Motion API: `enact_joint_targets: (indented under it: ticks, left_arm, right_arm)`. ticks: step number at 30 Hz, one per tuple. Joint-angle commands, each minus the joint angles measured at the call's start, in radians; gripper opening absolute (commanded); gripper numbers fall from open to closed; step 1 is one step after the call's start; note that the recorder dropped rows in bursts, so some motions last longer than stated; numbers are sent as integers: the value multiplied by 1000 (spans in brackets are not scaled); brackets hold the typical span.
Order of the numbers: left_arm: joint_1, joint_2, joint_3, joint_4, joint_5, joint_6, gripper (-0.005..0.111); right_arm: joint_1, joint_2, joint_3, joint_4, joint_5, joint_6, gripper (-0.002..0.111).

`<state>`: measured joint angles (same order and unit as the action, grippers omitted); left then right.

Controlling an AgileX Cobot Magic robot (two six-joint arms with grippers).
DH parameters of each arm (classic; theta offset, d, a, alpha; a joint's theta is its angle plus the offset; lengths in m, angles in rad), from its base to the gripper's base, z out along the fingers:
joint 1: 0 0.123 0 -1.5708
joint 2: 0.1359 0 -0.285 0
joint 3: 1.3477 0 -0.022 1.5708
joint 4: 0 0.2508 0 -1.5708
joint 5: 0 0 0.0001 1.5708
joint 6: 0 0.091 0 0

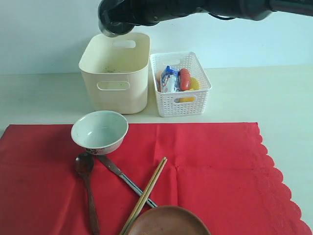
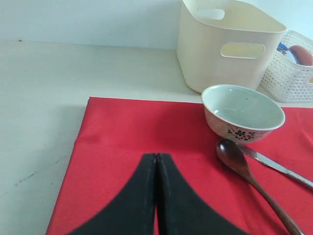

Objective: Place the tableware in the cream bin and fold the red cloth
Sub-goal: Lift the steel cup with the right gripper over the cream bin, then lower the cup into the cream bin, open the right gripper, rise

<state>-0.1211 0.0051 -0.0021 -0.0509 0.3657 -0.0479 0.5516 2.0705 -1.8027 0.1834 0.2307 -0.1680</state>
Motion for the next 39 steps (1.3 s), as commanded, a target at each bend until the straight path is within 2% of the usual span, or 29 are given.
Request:
enact_joint_targets:
  ticks: [1, 13, 26, 30, 39]
  left_arm:
    - [3, -5, 2, -2, -9, -6, 0]
    - [3, -5, 2, -2, -9, -6, 0]
    - [3, -5, 2, -2, -9, -6, 0]
    - [3, -5, 2, -2, -9, -6, 0]
    - [3, -5, 2, -2, -9, -6, 0]
  right_arm:
    - [-15, 92, -110, 0, 44, -25, 0]
    - [-15, 188, -188, 2, 71, -58, 0]
    - [-15, 247, -188, 2, 234, -56, 1]
    - [-15, 272, -188, 2, 240, -56, 13]
    - [-15, 227, -188, 2, 240, -54, 60]
